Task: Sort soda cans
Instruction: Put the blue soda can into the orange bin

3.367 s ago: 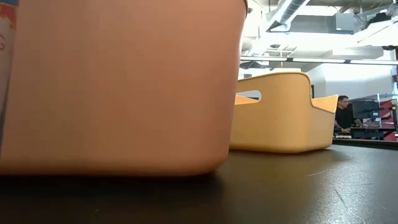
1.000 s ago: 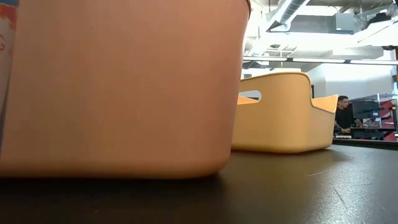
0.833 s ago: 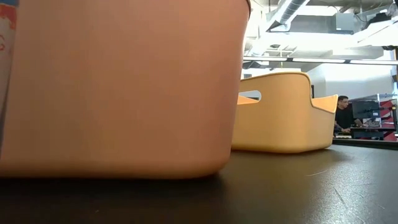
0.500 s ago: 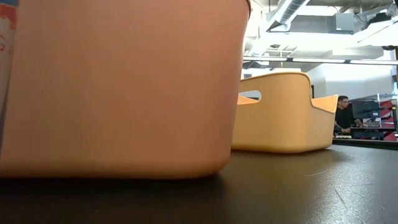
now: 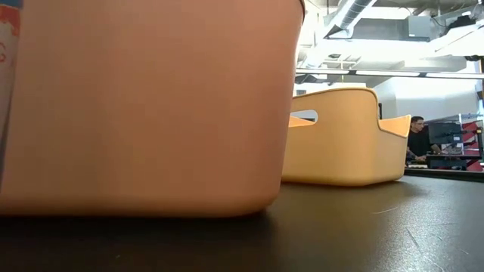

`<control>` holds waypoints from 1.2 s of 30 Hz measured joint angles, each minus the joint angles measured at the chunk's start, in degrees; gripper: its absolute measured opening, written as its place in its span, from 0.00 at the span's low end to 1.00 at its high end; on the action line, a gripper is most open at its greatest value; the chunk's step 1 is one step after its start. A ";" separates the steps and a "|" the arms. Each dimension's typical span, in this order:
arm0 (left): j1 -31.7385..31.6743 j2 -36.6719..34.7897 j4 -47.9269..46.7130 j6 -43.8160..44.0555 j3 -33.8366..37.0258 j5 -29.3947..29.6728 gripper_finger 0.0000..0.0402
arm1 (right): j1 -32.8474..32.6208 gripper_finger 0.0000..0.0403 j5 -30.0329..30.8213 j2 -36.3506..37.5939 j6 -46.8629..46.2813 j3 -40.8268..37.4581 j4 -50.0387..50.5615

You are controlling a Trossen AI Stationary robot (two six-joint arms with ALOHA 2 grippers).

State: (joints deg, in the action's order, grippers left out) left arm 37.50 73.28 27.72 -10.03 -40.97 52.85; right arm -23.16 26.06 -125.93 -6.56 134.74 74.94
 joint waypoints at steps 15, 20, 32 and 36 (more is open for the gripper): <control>-0.11 -9.35 -13.72 6.03 -0.02 6.71 0.90 | 9.65 0.53 2.72 5.67 6.07 0.02 -1.29; -1.19 -11.65 -13.85 4.63 0.00 6.72 0.90 | 18.68 0.53 2.11 6.41 7.07 0.02 -1.31; -4.78 -21.45 -21.61 3.75 -0.02 6.70 0.89 | 43.30 0.62 -5.42 6.78 3.53 0.00 2.16; -4.87 -23.15 -28.10 7.84 -0.02 6.59 0.89 | 49.83 0.72 -9.85 6.74 2.80 0.00 2.85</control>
State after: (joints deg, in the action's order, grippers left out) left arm 32.62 50.13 -0.38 -2.20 -40.99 59.44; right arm 26.67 16.21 -119.20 -3.75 134.74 77.78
